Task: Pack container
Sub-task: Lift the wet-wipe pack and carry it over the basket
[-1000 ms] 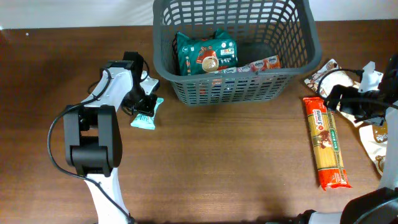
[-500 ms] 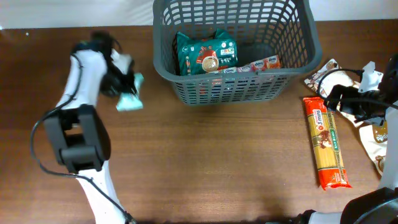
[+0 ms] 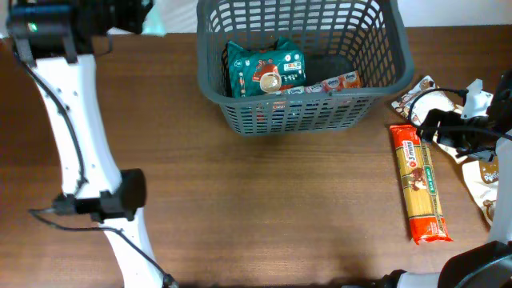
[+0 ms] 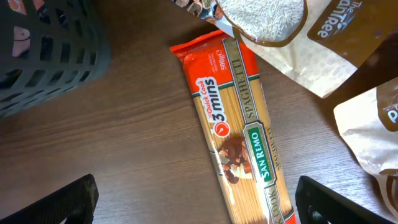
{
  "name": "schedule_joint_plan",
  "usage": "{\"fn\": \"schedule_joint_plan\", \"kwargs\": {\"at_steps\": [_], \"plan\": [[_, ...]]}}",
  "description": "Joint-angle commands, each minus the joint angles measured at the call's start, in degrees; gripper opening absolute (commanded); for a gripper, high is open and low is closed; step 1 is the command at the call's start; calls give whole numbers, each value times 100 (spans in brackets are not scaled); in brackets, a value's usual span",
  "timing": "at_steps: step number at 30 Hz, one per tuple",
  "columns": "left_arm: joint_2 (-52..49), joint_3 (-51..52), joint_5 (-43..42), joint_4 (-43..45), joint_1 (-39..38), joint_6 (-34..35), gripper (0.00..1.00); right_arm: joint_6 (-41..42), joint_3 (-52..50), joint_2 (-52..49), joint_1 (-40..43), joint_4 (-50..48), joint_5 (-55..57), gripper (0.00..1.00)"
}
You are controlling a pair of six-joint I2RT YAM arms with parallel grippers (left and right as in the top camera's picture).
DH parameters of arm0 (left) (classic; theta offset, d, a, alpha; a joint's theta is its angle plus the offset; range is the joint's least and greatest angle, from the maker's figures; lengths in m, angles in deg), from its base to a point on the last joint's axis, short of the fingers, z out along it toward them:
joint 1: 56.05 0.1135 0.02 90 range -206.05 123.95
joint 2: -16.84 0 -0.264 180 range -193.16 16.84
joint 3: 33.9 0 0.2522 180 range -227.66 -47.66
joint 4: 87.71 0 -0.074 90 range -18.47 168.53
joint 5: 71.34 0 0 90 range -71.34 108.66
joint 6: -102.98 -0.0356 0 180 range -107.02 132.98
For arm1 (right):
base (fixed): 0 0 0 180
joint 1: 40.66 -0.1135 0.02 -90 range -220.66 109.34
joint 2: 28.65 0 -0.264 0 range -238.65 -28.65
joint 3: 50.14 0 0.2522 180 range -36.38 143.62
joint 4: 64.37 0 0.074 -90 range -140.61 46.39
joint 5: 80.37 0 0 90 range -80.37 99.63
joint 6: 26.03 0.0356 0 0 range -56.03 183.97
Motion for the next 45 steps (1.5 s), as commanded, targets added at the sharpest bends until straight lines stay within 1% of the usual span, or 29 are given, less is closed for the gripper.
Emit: {"fn": "schedule_joint_plan", "kwargs": {"at_steps": [1, 4, 8, 14, 17, 20, 23, 26, 31, 37, 39, 41, 42, 44, 45], "plan": [[109, -713, -638, -7, -612, -1318, 3, -11, 118, -17, 26, -15, -48, 99], [107, -817, -833, -4, -1156, -1919, 3, -13, 118, -17, 26, -15, -48, 99], [44, -535, -841, -42, -1818, -2597, 2, -11, 118, -17, 26, -15, -48, 99], [11, 621, -841, -98, -2605, -4024, 2, -13, 118, -17, 26, -15, -48, 99], [2, 1381, -841, 127, -2874, -4559, 2, -13, 118, -17, 26, -13, -48, 99], [-24, 2100, -826, 715, -3040, -4706, 2, -13, 118, -17, 26, -15, -48, 99], [-85, 2782, -752, 1515, -3132, -4719, 2, -13, 118, -17, 26, -13, -48, 99], [-221, 3230, -732, 2214, -3143, -4719, 2, -13, 118, -17, 26, -15, -50, 99], [-551, 3348, -732, 2774, -3143, -4717, 2, -11, 118, -17, 26, -15, -48, 99], [-894, 3348, -730, 3139, -3143, -4712, 3, -13, 118, -17, 26, -13, -48, 99], [-914, 3348, -730, 3165, -3141, -4693, 14, -13, 118, -17, 26, -13, -48, 99], [-916, 3348, -710, 3252, -3132, -4586, 33, -13, 118, -17, 26, -15, -48, 99], [-916, 3348, -658, 3357, -3126, -4413, 39, -13, 118, -17, 26, -15, -50, 99], [-916, 3348, -457, 3630, -3110, -3969, 46, -13, 118, -17, 26, -15, -48, 99], [-914, 3340, -374, 3757, -3088, -3685, 50, -13, 118, -17, 26, -15, -48, 99]]}}
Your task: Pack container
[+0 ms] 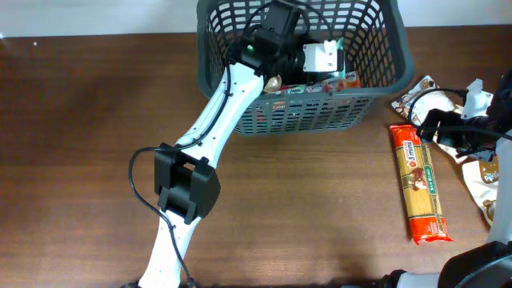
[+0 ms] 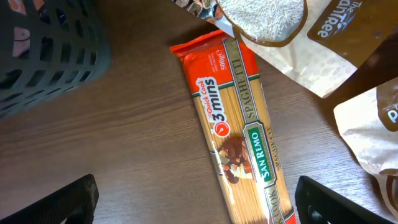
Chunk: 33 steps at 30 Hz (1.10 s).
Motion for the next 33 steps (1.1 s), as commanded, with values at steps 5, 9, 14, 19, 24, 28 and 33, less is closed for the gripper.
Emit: {"fn": "schedule_joint_plan", "kwargs": {"at_steps": [5, 9, 14, 19, 24, 28, 33], "plan": [[46, -439, 280, 280, 223, 1794, 82, -13, 118, -17, 26, -13, -46, 99], [192, -1025, 356, 83, 376, 2402, 94, -13, 118, -17, 26, -15, -46, 99], [588, -1853, 525, -782, 557, 2673, 93, -13, 118, -17, 26, -15, -48, 99], [1176, -2533, 1744, -1818, 723, 2673, 91, -13, 118, -17, 26, -13, -46, 99], [1816, -2682, 3189, -2317, 1038, 3233, 89, -13, 118, -17, 26, -15, -48, 99], [2092, -2682, 3440, -2691, 1438, 3657, 89, -13, 118, -17, 26, -15, -46, 99], [2144, -2677, 3661, -3314, 2173, 3838, 89, -33, 118, -17, 26, -284, -28, 99]]}}
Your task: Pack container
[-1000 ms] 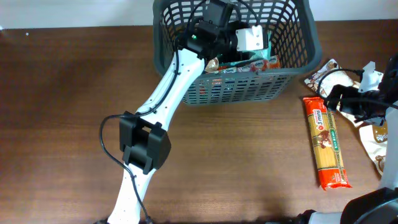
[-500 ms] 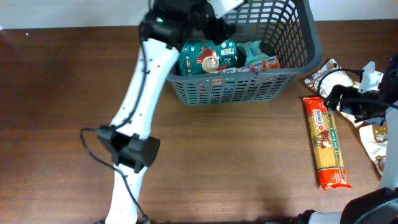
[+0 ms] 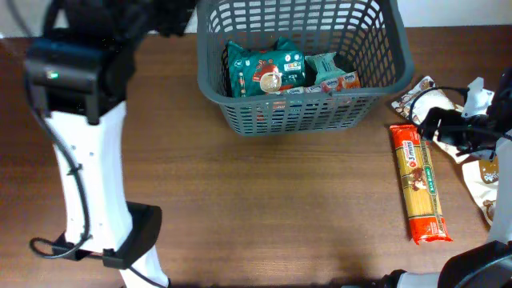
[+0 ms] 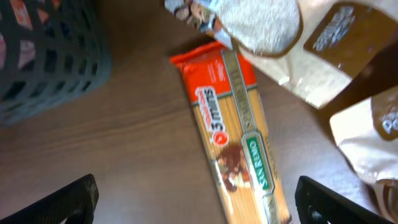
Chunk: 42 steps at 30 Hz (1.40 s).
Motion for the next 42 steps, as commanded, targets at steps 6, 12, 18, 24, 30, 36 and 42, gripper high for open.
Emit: {"fn": "schedule_joint_plan", "kwargs": {"at_steps": [6, 12, 18, 24, 30, 36, 42], "plan": [[-105, 127, 361, -402, 1416, 883, 89, 125, 118, -17, 26, -297, -741, 99], [-136, 361, 295, -988, 2343, 2203, 99, 529, 118, -17, 26, -363, -2057, 99], [-136, 909, 299, -1231, 2782, 2194, 99, 527, 118, -15, 57, -358, -1902, 99], [-136, 1178, 299, -1246, 2828, 2194, 99, 531, 118, -15, 76, 50, -374, 99], [-133, 1178, 299, -1248, 2826, 2194, 99, 614, 118, -15, 223, 240, 1128, 99], [-133, 1178, 299, -1248, 2826, 2194, 99, 717, 118, -15, 769, -9, 1600, 99], [-133, 1178, 299, -1248, 2826, 2194, 99, 26, 116, -22, 1602, -208, 1676, 99]]}}
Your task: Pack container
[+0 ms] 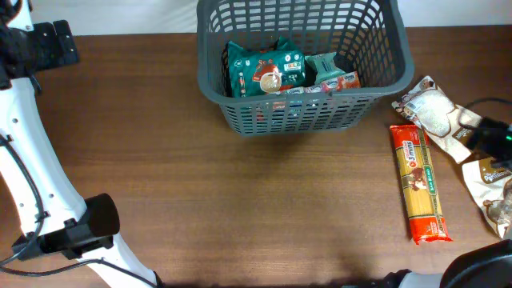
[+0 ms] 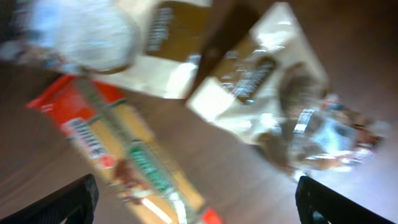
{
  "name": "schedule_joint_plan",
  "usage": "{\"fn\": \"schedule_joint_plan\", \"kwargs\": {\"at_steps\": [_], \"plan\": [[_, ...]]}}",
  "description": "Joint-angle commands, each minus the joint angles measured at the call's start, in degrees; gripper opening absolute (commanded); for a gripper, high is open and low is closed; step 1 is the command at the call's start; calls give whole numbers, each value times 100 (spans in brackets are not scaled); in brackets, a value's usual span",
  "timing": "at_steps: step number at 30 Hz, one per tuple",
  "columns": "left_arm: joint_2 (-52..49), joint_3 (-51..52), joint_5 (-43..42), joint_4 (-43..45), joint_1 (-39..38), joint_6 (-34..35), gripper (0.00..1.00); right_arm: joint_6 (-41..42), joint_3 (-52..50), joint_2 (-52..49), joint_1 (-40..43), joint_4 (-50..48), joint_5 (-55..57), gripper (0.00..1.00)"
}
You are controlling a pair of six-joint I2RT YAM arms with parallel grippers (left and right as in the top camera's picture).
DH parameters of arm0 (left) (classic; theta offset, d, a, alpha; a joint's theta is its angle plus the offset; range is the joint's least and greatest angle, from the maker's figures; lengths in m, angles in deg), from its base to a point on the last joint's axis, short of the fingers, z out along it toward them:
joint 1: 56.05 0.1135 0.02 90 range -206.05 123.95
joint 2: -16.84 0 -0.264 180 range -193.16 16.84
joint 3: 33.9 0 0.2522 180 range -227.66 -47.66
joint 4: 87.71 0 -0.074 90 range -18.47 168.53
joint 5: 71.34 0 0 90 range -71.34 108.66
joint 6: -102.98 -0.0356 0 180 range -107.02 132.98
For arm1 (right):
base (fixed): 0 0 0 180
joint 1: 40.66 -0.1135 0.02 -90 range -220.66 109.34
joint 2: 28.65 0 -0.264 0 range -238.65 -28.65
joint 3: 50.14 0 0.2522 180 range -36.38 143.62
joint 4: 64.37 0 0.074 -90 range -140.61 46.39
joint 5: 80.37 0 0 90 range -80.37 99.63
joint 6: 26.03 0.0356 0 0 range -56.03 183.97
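The grey basket stands at the back of the table and holds a green pack, a smaller teal pack and a flat packet. An orange spaghetti pack lies to the right of the basket, with a rice bag behind it. My right gripper is open in a blurred view above the spaghetti's end and the beige bags. My left gripper is at the far back left, away from the basket, and its jaws are not readable.
More beige and clear bags lie at the table's right edge, one a clear pouch. The left arm's base stands at the front left. Brown tabletop lies in front of the basket.
My right wrist has swung to the right, from over the spaghetti's top and the rice bag to over the beige bags. The left arm has moved to the far left.
At first the basket held the green pack and a flat packet, and my left arm was at the left. Then my left gripper was inside the basket with a teal pack. After that the arm was out and the teal pack stood in the basket. Now my right gripper has moved right.
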Motion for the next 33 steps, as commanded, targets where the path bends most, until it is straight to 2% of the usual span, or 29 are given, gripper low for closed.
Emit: {"fn": "schedule_joint_plan", "kwargs": {"at_steps": [1, 4, 8, 16, 33], "plan": [[-28, 24, 22, -4, 20, 101, 99, -566, 101, -28, 420, -9, 240, 99], [-28, 24, 22, -4, 20, 101, 99, -1067, 44, -85, 693, 9, 304, 95], [-28, 24, 22, -4, 22, 101, 99, -984, -136, -214, 809, -131, 750, 87], [-28, 24, 22, -4, 20, 101, 99, -999, -796, -778, 789, -466, 1268, 88], [-28, 24, 22, -4, 20, 101, 99, -942, -872, -1895, 697, -463, 2179, 88]]}}
